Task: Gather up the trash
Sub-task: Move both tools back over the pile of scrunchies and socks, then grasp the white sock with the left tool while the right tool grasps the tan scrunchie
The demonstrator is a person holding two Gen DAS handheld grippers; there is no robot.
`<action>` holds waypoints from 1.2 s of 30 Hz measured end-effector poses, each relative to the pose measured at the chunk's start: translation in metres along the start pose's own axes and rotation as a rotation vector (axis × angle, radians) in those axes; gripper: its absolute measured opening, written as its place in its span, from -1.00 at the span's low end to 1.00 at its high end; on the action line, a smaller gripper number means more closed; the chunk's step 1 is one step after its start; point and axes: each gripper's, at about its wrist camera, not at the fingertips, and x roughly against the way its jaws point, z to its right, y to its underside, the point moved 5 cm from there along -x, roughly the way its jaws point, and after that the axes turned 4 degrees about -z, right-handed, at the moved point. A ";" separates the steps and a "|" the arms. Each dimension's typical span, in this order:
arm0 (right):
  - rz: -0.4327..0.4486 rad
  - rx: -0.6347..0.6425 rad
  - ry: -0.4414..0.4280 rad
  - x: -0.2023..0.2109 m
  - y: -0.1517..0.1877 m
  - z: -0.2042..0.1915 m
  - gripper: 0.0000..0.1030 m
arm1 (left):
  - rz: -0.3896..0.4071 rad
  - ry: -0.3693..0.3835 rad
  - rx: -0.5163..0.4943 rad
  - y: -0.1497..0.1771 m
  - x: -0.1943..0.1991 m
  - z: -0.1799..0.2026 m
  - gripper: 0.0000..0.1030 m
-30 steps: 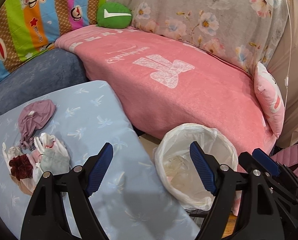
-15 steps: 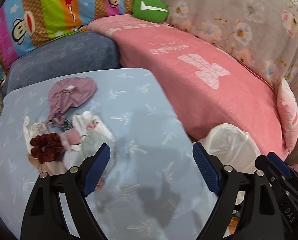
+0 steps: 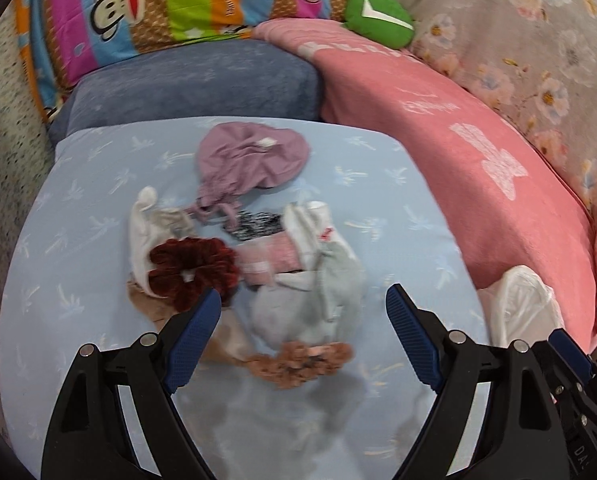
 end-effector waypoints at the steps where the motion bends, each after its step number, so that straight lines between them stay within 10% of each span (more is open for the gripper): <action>1: -0.009 0.008 -0.005 -0.004 0.001 -0.006 -0.06 | -0.004 -0.008 0.015 0.000 -0.002 -0.009 0.57; 30: -0.203 0.108 -0.063 -0.110 0.036 -0.089 -0.21 | -0.145 0.036 0.279 0.003 -0.047 -0.106 0.36; 36: -0.226 0.096 -0.088 -0.117 0.040 -0.093 -0.82 | -0.179 0.058 0.292 0.003 -0.057 -0.107 -0.45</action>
